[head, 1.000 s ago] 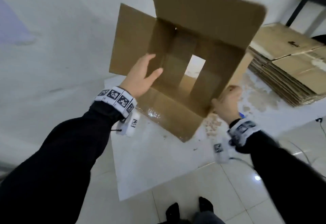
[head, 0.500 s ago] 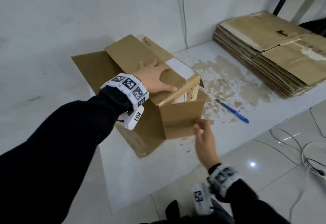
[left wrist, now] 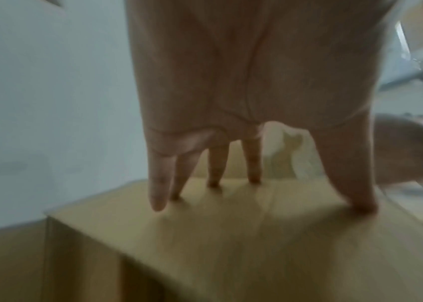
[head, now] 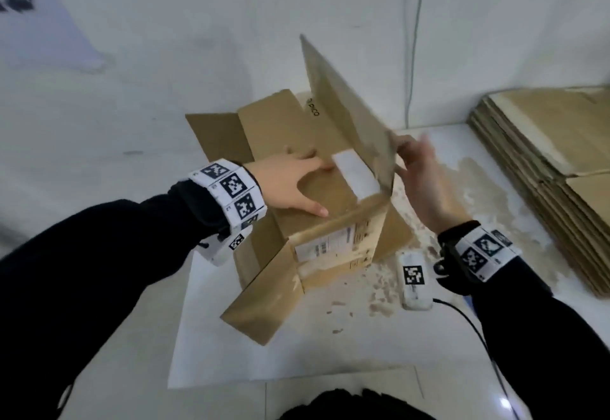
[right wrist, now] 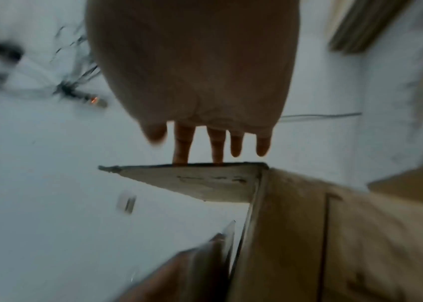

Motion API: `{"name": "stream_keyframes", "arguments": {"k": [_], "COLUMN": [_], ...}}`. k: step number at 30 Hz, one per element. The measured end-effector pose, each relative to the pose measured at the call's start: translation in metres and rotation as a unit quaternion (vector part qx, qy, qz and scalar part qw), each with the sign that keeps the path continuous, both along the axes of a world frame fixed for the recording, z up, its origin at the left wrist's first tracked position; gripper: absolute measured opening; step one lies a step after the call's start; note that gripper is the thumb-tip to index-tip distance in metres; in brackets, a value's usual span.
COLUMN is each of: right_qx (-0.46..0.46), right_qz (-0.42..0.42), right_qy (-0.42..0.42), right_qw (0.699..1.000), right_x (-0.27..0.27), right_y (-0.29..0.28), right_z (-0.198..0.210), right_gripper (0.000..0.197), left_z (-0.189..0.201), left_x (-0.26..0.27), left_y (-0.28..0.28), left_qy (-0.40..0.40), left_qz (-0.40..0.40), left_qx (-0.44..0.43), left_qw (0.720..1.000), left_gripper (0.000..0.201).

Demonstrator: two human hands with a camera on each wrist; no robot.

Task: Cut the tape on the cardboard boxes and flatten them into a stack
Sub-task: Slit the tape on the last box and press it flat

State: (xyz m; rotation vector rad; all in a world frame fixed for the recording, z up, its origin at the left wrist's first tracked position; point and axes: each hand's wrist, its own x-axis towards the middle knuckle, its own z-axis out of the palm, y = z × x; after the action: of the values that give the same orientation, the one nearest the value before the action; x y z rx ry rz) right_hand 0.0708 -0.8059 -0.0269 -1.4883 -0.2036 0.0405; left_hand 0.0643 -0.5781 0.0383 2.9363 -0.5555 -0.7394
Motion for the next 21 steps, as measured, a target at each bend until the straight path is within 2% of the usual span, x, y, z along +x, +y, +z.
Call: {"name": "stream_keyframes", "arguments": {"k": [1, 2, 4, 6, 7, 9, 10, 12, 14, 17, 19, 21], "right_qx": [-0.092, -0.165, -0.240, -0.252, -0.262, -0.291, -0.301, -0.336, -0.414, -0.496, -0.518, -0.510], "right_qz": [0.048, 0.102, 0.204, 0.260, 0.264, 0.249, 0.246, 0.233, 0.178, 0.132, 0.164, 0.254], "right_qy": [-0.014, -0.017, 0.003, 0.028, 0.024, -0.034, -0.074, -0.109, -0.144, -0.235, -0.234, -0.177], "right_qw": [0.994, 0.981, 0.949, 0.932, 0.928, 0.923, 0.918, 0.906, 0.881, 0.825, 0.806, 0.803], "right_x": [0.007, 0.013, 0.023, 0.035, 0.041, 0.050, 0.053, 0.054, 0.048, 0.019, -0.015, -0.052], "right_y": [-0.002, -0.003, -0.005, 0.001, 0.006, 0.016, 0.017, 0.007, -0.024, -0.078, -0.097, -0.104], "right_z": [0.003, 0.006, 0.010, 0.013, 0.012, 0.009, 0.007, 0.000, -0.010, -0.022, -0.021, -0.013], "right_gripper": [0.028, 0.022, 0.051, 0.081, 0.090, 0.093, 0.085, 0.073, 0.062, 0.039, 0.017, 0.016], "left_z": [0.008, 0.020, 0.047, 0.062, 0.063, 0.052, 0.040, 0.015, -0.002, -0.014, -0.020, -0.025], "left_x": [-0.004, -0.011, -0.031, -0.053, -0.062, -0.070, -0.068, -0.059, -0.055, -0.054, -0.054, -0.054], "left_y": [0.000, 0.000, -0.006, -0.026, -0.043, -0.080, -0.095, -0.113, -0.115, -0.117, -0.127, -0.137], "left_qy": [-0.008, -0.040, -0.203, -0.362, -0.393, -0.357, -0.316, -0.256, -0.263, -0.303, -0.290, -0.268], "left_qz": [0.006, 0.020, 0.048, 0.073, 0.073, 0.078, 0.092, 0.113, 0.123, 0.174, 0.203, 0.195], "left_qx": [0.000, 0.005, 0.027, -0.013, -0.061, -0.119, -0.106, 0.015, 0.110, 0.146, 0.161, 0.197], "left_qw": [1.000, 0.999, 0.978, 0.929, 0.915, 0.923, 0.938, 0.960, 0.951, 0.926, 0.921, 0.923], "left_gripper": [0.082, 0.070, 0.035, 0.033, 0.036, 0.041, 0.043, 0.050, 0.053, 0.055, 0.068, 0.087]}}
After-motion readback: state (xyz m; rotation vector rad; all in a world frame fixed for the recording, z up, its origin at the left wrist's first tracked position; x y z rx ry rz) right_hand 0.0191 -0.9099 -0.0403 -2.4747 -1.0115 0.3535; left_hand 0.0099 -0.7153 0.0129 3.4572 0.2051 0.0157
